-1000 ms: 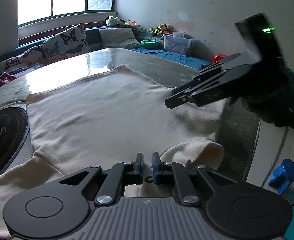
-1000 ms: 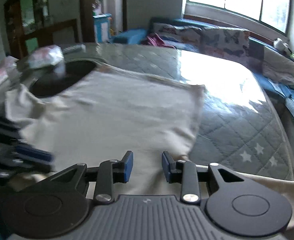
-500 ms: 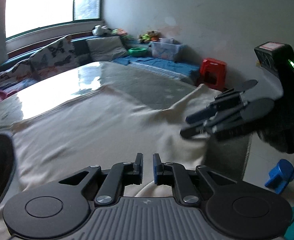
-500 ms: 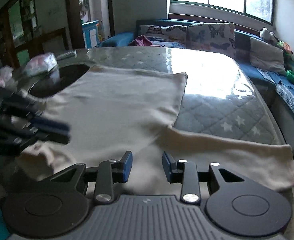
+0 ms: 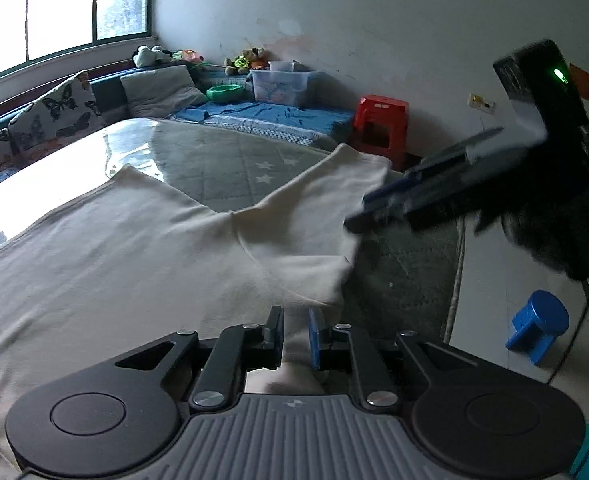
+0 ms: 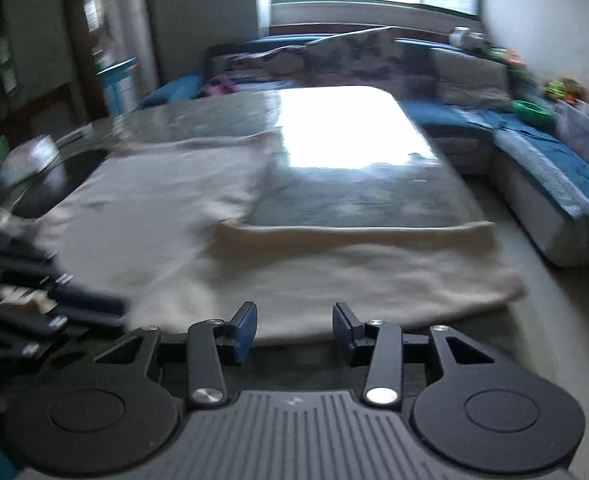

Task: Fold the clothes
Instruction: 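Grasp a sweatshirt side with the right gripper and fold it over the body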

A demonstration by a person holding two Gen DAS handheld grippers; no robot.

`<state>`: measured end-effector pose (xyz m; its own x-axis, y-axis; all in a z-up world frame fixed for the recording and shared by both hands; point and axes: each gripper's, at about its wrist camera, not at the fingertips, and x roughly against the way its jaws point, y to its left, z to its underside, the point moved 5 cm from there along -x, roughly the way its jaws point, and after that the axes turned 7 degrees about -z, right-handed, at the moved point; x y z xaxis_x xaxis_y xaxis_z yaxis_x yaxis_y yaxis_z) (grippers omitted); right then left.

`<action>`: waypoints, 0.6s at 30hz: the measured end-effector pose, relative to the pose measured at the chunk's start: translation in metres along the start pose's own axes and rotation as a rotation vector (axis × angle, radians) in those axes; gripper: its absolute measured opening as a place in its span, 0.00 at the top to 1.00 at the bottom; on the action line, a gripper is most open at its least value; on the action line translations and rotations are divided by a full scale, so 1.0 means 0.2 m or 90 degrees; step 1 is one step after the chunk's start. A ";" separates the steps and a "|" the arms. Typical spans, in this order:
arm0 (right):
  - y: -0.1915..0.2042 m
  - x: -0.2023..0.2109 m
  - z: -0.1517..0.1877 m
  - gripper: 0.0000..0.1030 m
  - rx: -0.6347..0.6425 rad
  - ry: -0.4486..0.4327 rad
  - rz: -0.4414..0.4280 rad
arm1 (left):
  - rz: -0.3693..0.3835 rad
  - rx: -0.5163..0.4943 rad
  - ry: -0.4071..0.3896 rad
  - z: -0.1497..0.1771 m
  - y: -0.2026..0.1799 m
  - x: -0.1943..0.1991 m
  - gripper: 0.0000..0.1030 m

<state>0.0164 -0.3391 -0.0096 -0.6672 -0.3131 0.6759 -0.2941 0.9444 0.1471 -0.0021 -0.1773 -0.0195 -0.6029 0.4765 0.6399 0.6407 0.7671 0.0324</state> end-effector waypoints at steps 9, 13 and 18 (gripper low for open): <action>-0.43 0.00 -0.01 0.60 -0.135 -0.042 0.140 | -0.006 0.002 -0.007 -0.02 -0.01 0.02 0.85; -0.52 -0.01 0.00 0.61 -0.180 -0.056 0.172 | -0.011 0.004 -0.013 -0.04 0.00 0.03 0.84; -0.56 -0.02 -0.01 0.73 -0.197 -0.076 0.184 | -0.016 0.005 -0.013 -0.06 0.00 0.02 0.83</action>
<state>0.0534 -0.4433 -0.0285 -0.7718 -0.0231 0.6355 0.1237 0.9748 0.1857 0.0015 -0.1798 -0.0079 -0.6281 0.4664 0.6228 0.6223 0.7816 0.0423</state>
